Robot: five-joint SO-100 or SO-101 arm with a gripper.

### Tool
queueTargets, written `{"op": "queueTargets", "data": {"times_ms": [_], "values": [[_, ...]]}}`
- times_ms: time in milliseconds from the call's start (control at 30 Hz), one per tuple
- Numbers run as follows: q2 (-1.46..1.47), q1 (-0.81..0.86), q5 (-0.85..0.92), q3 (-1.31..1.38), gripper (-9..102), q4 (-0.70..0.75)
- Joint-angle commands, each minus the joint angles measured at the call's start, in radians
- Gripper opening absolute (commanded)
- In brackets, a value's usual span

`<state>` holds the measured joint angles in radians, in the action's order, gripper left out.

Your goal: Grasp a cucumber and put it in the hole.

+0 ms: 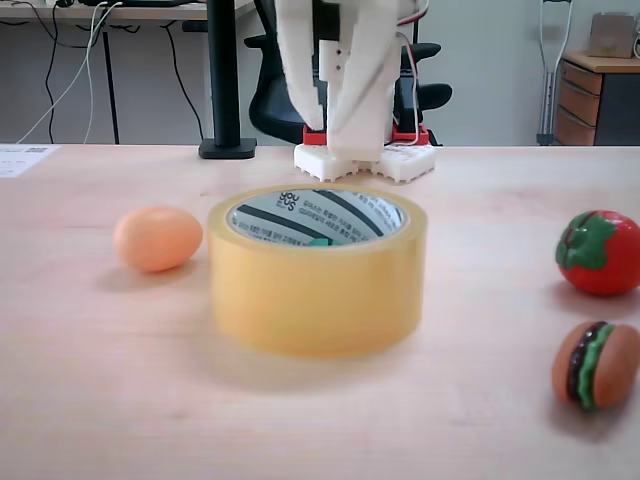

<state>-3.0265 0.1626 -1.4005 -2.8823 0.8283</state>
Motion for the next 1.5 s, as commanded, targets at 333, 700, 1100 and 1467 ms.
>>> {"op": "queueTargets", "data": {"times_ms": [333, 700, 1100, 1467], "values": [[-0.344, 0.003, -0.006, -0.147, 0, 0.221], [-0.344, 0.003, -0.006, -0.227, 0, 0.371], [-0.344, 0.003, -0.006, -0.227, 0, 0.497], [-0.344, 0.003, 0.0, -0.227, 0, 0.497]]}}
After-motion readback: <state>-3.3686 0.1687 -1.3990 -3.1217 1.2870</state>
